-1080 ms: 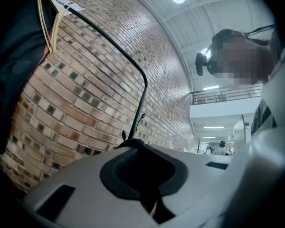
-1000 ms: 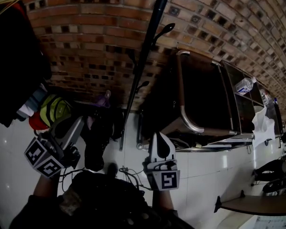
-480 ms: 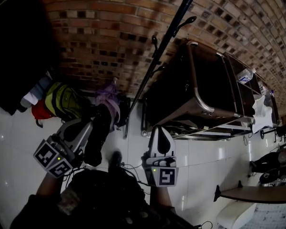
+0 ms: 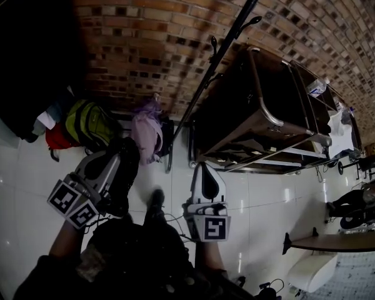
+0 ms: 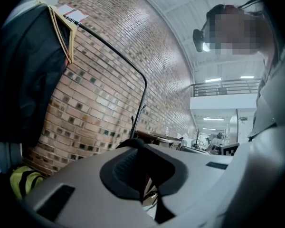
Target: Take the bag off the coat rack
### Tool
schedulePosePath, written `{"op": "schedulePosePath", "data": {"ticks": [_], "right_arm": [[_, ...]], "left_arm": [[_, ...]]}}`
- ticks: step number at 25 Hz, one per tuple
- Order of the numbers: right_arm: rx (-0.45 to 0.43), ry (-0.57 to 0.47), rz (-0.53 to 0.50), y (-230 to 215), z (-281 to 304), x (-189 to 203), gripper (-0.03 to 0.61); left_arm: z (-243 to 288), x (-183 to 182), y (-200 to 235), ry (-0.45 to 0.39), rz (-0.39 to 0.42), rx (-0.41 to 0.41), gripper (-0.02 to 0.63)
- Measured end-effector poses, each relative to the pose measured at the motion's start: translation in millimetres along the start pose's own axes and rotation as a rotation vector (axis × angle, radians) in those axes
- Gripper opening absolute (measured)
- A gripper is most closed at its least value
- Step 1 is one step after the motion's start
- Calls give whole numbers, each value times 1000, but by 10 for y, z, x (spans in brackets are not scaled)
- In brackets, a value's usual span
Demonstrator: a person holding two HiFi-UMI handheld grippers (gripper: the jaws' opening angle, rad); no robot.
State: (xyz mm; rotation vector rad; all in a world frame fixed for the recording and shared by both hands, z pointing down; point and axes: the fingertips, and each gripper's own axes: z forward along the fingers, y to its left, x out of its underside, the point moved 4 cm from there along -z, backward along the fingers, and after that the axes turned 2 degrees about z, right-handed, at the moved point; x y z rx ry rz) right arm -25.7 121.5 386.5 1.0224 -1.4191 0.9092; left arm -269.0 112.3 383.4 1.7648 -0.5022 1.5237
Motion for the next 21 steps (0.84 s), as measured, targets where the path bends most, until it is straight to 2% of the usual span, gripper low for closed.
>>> {"op": "schedulePosePath", "data": {"ticks": [11,21], "right_arm": [[13,18,-6,511,-515,73,6],[34,44,-3,507,-735,115,6]], "left_arm": [[-645,5,-4,-20,-40,-11,20],[-654,23,-121,2,-43,19,20]]}}
